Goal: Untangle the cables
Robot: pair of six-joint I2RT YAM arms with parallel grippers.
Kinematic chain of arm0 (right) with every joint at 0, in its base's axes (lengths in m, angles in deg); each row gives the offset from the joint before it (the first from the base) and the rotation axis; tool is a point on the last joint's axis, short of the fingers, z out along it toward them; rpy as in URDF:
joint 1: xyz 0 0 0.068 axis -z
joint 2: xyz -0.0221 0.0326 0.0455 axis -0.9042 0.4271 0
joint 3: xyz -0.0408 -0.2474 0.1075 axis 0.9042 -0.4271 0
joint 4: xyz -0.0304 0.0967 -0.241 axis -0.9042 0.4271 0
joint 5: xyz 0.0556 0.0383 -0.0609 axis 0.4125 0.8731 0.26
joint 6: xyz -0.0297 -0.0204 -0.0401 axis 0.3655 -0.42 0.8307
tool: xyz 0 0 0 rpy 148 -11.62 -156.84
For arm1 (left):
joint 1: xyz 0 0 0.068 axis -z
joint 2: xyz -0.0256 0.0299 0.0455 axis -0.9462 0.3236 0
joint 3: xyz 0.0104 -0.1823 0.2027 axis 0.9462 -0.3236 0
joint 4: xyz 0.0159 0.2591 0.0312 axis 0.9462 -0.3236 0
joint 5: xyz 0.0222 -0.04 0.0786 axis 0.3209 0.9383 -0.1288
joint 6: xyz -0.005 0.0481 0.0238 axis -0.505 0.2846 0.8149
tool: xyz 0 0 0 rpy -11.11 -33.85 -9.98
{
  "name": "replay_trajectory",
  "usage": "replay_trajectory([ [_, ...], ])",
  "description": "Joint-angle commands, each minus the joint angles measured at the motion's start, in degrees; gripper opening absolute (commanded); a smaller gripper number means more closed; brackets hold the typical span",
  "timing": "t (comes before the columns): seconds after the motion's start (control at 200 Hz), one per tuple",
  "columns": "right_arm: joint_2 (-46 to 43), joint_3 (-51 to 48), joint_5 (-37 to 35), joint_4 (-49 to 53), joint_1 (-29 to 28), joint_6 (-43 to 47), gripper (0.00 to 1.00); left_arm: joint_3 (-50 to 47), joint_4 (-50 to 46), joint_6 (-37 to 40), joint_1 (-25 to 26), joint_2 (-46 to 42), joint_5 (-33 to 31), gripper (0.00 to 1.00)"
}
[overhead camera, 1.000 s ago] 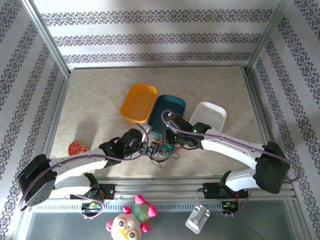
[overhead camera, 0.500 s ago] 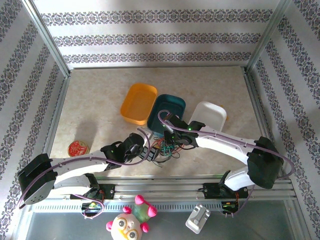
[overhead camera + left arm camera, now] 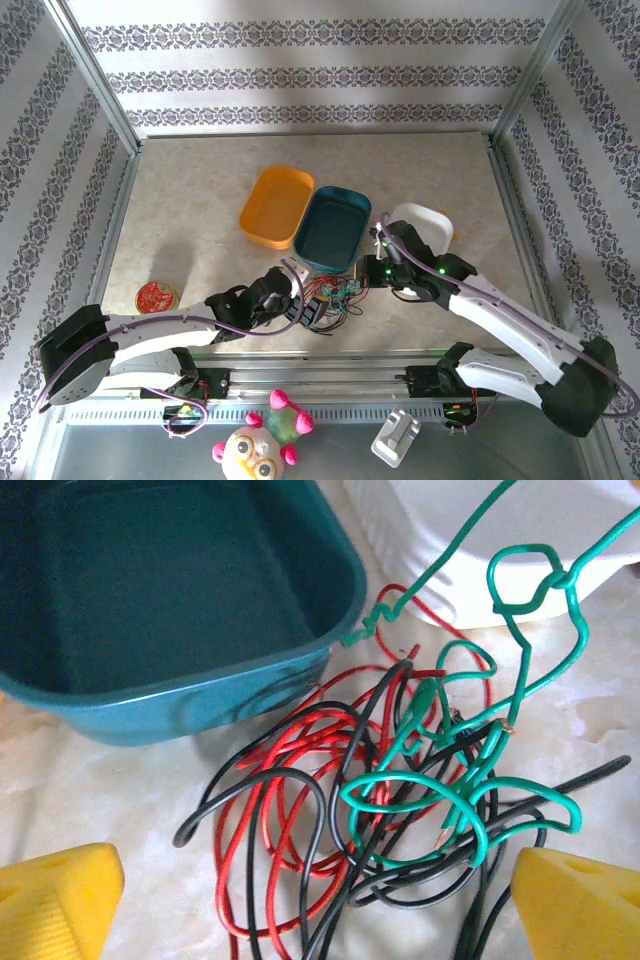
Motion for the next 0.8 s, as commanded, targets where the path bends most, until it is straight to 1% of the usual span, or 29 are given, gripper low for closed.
replay_trajectory([
  [0.0, -4.6, -2.17, 6.59, -2.14, 1.78, 1.24, 0.0, 3.02, 2.51, 3.01, 0.79, 0.87, 4.36, 1.0],
  [0.07, -7.02, -2.68, 7.7, -2.68, 2.77, 1.08, 0.0, 3.64, 3.52, 3.24, 0.82, 0.95, 5.73, 1.0],
  [0.205, -8.96, -3.9, 12.68, -4.8, 5.19, -0.09, 0.0, 5.09, 5.8, 3.48, 0.82, 0.95, 8.71, 1.0],
  [0.38, -7.67, -4.12, 14.76, -5.98, 5.69, -1.82, 0.0, 8.62, 5.4, 5.51, 0.82, 4.0, 13.02, 0.95],
  [0.55, -5.84, -4.85, 17.14, -10.33, 5.69, -4.86, 0.0, 10.94, 6.38, 8.34, 1.39, 8.49, 13.44, 0.94],
  [0.59, -5.61, -5.12, 17.58, -11.51, 5.74, -5.68, 0.0, 11.24, 6.75, 8.72, 1.43, 9.67, 13.26, 0.91],
  [0.735, -6.02, -5.43, 18.69, -13.65, 6.4, -8.0, 0.0, 9.9, 10.28, 8.17, 1.43, 13.05, 9.58, 0.71],
  [0.795, -6.85, -5.52, 19.08, -13.99, 6.94, -8.88, 0.0, 8.95, 11.46, 7.53, 1.35, 13.86, 8.84, 0.56],
])
